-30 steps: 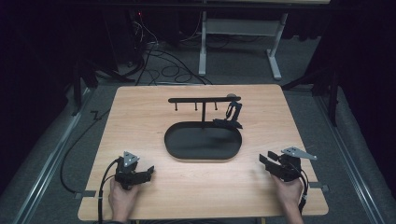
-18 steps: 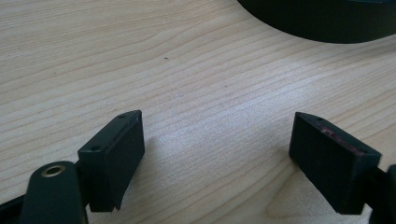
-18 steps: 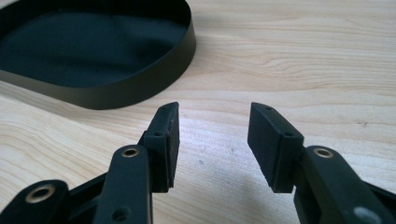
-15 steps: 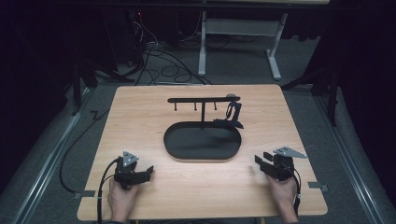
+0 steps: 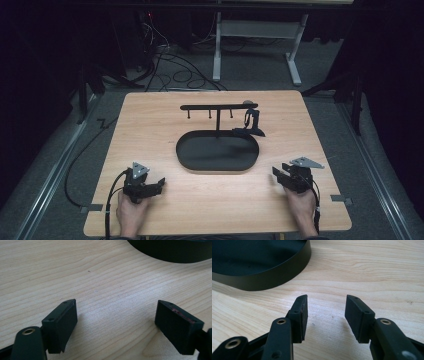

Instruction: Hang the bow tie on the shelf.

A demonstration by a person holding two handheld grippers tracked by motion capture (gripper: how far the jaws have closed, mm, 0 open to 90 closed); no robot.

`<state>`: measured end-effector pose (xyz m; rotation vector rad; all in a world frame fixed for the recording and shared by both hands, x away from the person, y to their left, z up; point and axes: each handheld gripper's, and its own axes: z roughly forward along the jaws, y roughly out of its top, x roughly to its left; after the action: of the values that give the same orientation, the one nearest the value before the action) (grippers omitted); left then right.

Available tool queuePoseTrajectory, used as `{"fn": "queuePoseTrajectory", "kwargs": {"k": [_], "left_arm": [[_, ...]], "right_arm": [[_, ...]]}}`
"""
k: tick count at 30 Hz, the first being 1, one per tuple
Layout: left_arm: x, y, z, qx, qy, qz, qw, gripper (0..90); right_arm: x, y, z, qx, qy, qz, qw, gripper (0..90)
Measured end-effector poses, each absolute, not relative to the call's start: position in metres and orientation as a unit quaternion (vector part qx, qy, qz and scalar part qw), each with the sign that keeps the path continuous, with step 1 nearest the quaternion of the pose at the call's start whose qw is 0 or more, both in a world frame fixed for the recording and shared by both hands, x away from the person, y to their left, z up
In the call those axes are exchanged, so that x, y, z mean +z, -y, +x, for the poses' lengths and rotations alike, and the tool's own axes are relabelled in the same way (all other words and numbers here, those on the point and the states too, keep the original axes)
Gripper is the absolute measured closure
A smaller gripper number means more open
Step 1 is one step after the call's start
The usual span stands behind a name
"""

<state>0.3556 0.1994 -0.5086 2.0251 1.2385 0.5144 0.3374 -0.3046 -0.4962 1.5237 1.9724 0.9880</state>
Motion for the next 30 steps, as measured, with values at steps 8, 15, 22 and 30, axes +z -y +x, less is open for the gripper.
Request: {"fn": "queuePoseTrajectory", "kwargs": {"k": [8, 15, 22, 30], "left_arm": [[-0.5086, -0.1994, 0.3556, 0.198, -0.478, 0.781, 0.349, 18.6], [-0.5086, -0.1994, 0.3556, 0.198, -0.478, 0.781, 0.349, 18.6], [-0.5087, -0.1994, 0.3556, 0.198, -0.478, 0.781, 0.349, 18.6], [-0.5087, -0.1994, 0.3555, 0.198, -0.478, 0.781, 0.349, 18.6]], "right_arm": [[-0.4989, 0.3019, 0.3398, 0.347, -0.719, 0.553, 0.237, 54.4], [-0.5006, 0.2998, 0.3409, 0.338, -0.722, 0.554, 0.241, 52.5], [-0.5017, 0.2952, 0.3429, 0.318, -0.735, 0.547, 0.244, 47.7], [-0.5017, 0.2947, 0.3427, 0.316, -0.74, 0.542, 0.242, 42.1]]}}
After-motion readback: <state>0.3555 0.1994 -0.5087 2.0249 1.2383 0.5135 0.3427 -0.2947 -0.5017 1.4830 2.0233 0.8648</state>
